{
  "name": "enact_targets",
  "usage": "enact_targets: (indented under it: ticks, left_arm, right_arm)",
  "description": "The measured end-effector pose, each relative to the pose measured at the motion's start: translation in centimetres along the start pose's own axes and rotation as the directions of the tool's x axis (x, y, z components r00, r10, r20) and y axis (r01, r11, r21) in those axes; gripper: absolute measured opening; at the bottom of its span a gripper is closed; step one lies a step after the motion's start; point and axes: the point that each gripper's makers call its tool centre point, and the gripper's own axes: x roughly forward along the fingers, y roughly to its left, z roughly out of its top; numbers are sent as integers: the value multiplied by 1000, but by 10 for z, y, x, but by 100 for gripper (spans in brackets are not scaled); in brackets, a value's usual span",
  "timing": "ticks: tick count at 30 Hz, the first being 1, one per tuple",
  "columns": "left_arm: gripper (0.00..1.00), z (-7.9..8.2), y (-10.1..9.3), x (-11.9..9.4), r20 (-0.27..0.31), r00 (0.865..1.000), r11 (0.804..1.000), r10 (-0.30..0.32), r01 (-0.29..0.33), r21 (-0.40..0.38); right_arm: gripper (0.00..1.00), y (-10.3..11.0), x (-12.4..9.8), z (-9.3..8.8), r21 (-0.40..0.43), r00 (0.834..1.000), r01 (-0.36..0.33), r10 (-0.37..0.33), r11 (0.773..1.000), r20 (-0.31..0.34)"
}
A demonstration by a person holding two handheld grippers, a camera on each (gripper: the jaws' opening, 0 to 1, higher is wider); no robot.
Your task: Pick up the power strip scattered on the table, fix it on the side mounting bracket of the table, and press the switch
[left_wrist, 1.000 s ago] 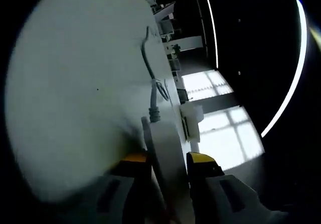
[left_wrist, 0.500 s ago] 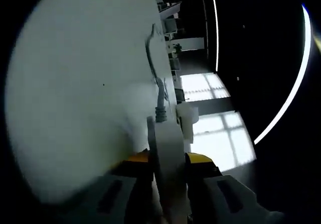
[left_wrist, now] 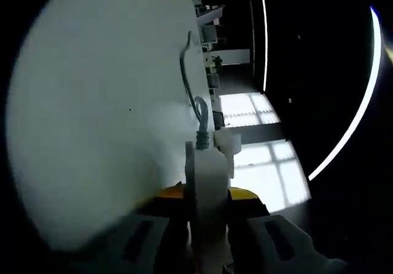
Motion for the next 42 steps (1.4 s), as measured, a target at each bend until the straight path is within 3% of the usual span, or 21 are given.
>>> enact_targets:
  ticks: [7, 10, 25, 31, 42]
  left_arm:
    - [26, 3, -2, -2, -10, 1000, 1000, 6, -6, 19]
    - [26, 2, -2, -2, -17, 1000, 1000, 1, 0, 24]
    - [26, 12, -13, -11, -38, 999, 999, -32, 33, 22]
    - [26, 21, -16, -13, -79, 996, 999, -49, 50, 18]
    - [26, 25, -24, -22, -124, 991, 996, -49, 59, 74]
  right_arm:
    - [47, 6, 0, 1, -100, 999, -34, 34, 994, 4]
    - [49, 8, -5, 8, -105, 997, -55, 60, 993, 43]
    - [56, 17, -19, 15, -152, 985, -155, 164, 976, 53]
    - [55, 16, -25, 19, -159, 982, -160, 173, 974, 75]
    - [54, 12, -40, 31, -172, 980, -147, 167, 974, 106]
